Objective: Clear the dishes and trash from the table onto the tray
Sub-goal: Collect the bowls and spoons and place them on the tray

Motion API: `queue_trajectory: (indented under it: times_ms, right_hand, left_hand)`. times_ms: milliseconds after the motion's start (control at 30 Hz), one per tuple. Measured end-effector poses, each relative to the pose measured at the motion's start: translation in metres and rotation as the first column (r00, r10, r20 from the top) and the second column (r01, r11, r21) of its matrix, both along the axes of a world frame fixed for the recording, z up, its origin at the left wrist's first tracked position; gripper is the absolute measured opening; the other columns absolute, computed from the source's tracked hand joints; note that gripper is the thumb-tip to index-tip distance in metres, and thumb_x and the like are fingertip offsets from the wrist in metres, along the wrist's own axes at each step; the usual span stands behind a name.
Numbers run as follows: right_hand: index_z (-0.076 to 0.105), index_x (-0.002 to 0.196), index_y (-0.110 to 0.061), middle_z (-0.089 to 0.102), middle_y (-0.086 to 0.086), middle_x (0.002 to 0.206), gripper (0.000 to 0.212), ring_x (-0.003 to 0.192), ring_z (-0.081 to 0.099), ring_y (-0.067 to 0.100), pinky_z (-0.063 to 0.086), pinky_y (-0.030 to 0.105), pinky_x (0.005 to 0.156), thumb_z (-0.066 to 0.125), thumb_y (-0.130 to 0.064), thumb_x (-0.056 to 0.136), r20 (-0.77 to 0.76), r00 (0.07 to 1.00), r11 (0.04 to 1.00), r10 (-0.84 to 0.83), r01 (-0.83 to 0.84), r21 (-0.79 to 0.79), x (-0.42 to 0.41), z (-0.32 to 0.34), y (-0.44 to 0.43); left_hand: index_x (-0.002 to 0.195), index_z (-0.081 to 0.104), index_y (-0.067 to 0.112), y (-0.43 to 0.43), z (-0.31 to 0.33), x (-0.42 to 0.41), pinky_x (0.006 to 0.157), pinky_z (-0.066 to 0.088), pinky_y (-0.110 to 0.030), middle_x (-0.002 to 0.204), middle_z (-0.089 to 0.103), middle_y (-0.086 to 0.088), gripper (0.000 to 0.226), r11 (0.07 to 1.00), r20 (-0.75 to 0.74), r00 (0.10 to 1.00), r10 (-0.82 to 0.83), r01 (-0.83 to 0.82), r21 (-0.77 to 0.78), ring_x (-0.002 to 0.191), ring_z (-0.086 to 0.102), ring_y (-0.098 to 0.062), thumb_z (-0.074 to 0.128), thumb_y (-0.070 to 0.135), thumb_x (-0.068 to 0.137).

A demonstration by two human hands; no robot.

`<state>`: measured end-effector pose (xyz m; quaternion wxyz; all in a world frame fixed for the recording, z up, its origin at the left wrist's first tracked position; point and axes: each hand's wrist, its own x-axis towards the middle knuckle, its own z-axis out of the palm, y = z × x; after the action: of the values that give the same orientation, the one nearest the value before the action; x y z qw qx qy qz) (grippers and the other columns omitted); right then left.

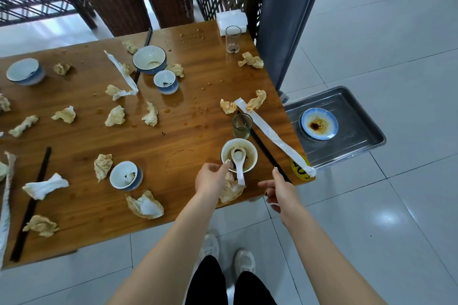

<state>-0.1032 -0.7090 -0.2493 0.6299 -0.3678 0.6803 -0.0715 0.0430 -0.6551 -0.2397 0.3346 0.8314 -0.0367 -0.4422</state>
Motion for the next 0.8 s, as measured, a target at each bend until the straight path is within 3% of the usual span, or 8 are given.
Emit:
queue_trajectory:
  times_ms: [133, 233, 300, 467, 800]
  right_hand:
    - [0.07, 0.091, -0.008, 0.054, 0.004, 0.067, 0.055, 0.073, 0.053, 0.019, 0.043, 0.033, 0.075, 0.031, -0.046, 0.101, 0.019, 1.0, 1.0, -0.017, 0.017, -0.007, -0.002, 0.0, -0.004]
    - [0.07, 0.091, -0.008, 0.058, 0.005, 0.067, 0.055, 0.073, 0.057, 0.019, 0.045, 0.036, 0.08, 0.032, -0.047, 0.101, 0.02, 1.0, 1.0, -0.019, 0.02, -0.015, -0.003, -0.003, -0.008]
    - [0.071, 0.09, -0.008, 0.06, 0.005, 0.067, 0.055, 0.072, 0.059, 0.019, 0.046, 0.037, 0.079, 0.032, -0.047, 0.101, 0.011, 1.0, 0.999, -0.026, 0.026, -0.022, -0.005, -0.005, -0.011]
    - [0.07, 0.088, -0.01, 0.062, 0.006, 0.072, 0.054, 0.074, 0.061, 0.019, 0.046, 0.037, 0.079, 0.033, -0.046, 0.101, 0.0, 0.999, 0.999, -0.032, 0.032, -0.028, -0.009, -0.008, -0.014]
    - [0.069, 0.087, -0.012, 0.069, 0.005, 0.079, 0.05, 0.081, 0.066, 0.02, 0.046, 0.035, 0.079, 0.035, -0.044, 0.101, 0.01, 1.0, 0.999, -0.017, 0.018, -0.047, -0.002, -0.008, -0.023]
  left_hand:
    - [0.144, 0.04, 0.015, -0.008, -0.003, 0.014, 0.097, 0.05, -0.039, 0.136, 0.053, -0.007, 0.062, 0.998, -0.017, 1.0, -0.015, 0.014, -0.061, 0.115, 0.057, -0.025, 0.059, 0.04, 0.091]
    - [0.146, 0.037, 0.017, -0.018, -0.004, 0.018, 0.089, 0.05, -0.032, 0.136, 0.054, -0.004, 0.062, 0.986, -0.051, 0.986, -0.157, 0.154, -0.059, 0.113, 0.057, -0.023, 0.055, 0.044, 0.092]
    - [0.139, 0.047, 0.015, -0.022, -0.007, 0.019, 0.083, 0.049, -0.03, 0.121, 0.06, -0.002, 0.054, 0.975, -0.022, 0.976, -0.216, 0.214, -0.063, 0.106, 0.059, -0.021, 0.053, 0.044, 0.093]
    - [0.133, 0.054, 0.009, -0.026, -0.013, 0.016, 0.08, 0.044, -0.027, 0.124, 0.061, -0.007, 0.044, 0.982, 0.088, 0.98, -0.178, 0.183, -0.054, 0.098, 0.054, -0.016, 0.055, 0.033, 0.096]
    - [0.125, 0.054, 0.01, -0.028, -0.017, 0.013, 0.075, 0.043, -0.028, 0.114, 0.059, -0.004, 0.037, 0.988, 0.068, 0.988, -0.138, 0.143, -0.062, 0.096, 0.054, -0.016, 0.055, 0.033, 0.095]
